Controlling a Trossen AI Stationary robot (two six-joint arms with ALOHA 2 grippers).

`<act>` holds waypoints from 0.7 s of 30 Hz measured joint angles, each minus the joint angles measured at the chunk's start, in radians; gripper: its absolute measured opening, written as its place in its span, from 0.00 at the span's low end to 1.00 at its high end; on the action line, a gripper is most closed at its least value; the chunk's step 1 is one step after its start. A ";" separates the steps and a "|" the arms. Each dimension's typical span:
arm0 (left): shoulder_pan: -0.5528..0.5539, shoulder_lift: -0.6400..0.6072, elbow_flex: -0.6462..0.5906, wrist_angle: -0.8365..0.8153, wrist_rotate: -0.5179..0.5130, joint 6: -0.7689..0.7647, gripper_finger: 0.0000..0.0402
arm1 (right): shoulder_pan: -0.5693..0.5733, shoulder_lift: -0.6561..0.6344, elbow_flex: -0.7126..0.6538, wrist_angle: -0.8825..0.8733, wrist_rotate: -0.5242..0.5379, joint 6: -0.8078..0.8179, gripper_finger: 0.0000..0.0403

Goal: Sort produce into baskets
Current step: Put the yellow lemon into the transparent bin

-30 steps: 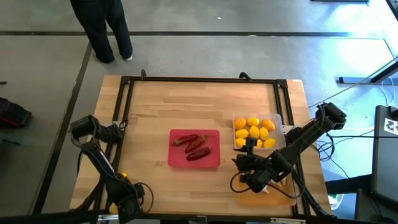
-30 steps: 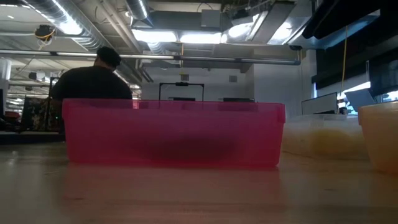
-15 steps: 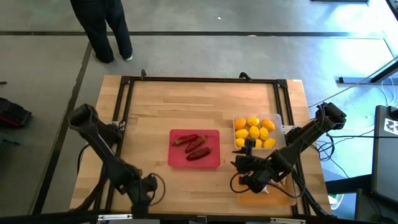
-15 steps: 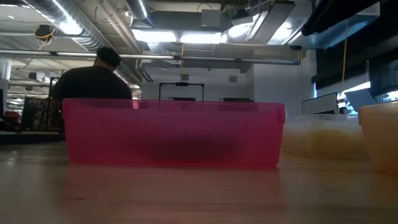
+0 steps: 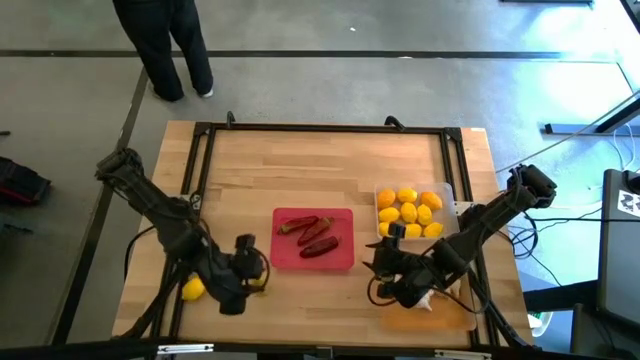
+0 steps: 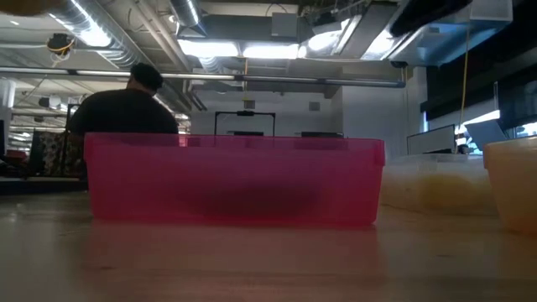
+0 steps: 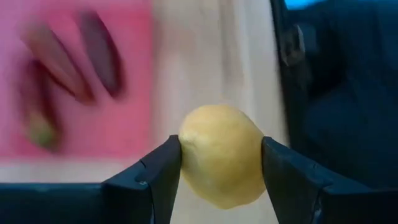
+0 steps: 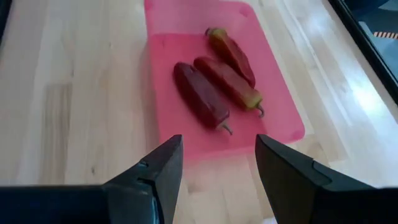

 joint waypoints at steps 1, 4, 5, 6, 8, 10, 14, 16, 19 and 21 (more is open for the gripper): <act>0.012 -0.011 0.000 0.007 -0.034 0.055 0.49 | -0.010 0.000 0.000 0.016 -0.004 0.000 0.49; 0.054 -0.031 0.000 0.084 -0.109 0.244 0.49 | -0.043 0.000 0.000 0.066 -0.011 -0.010 0.49; 0.067 -0.036 0.000 0.118 -0.122 0.305 0.49 | -0.055 0.000 0.000 0.079 -0.011 -0.016 0.49; 0.077 -0.038 0.000 0.153 -0.127 0.364 0.49 | -0.068 0.000 0.000 0.090 -0.012 -0.024 0.49; 0.099 -0.039 0.000 0.219 -0.129 0.467 0.49 | -0.093 0.000 0.000 0.121 -0.011 -0.029 0.49; 0.115 -0.039 0.000 0.257 -0.129 0.562 0.49 | -0.116 0.000 0.000 0.154 -0.011 -0.030 0.49; 0.155 -0.037 0.000 0.297 -0.129 0.687 0.49 | -0.151 0.001 0.000 0.230 -0.011 -0.078 0.49; 0.173 -0.037 0.000 0.328 -0.130 0.703 0.49 | -0.162 0.003 0.000 0.273 -0.012 -0.087 0.49; 0.193 -0.036 0.000 0.373 -0.130 0.722 0.49 | -0.190 0.003 0.000 0.321 -0.072 -0.032 0.49; 0.206 -0.036 0.000 0.398 -0.130 0.735 0.49 | -0.204 0.003 0.000 0.334 -0.123 -0.029 0.52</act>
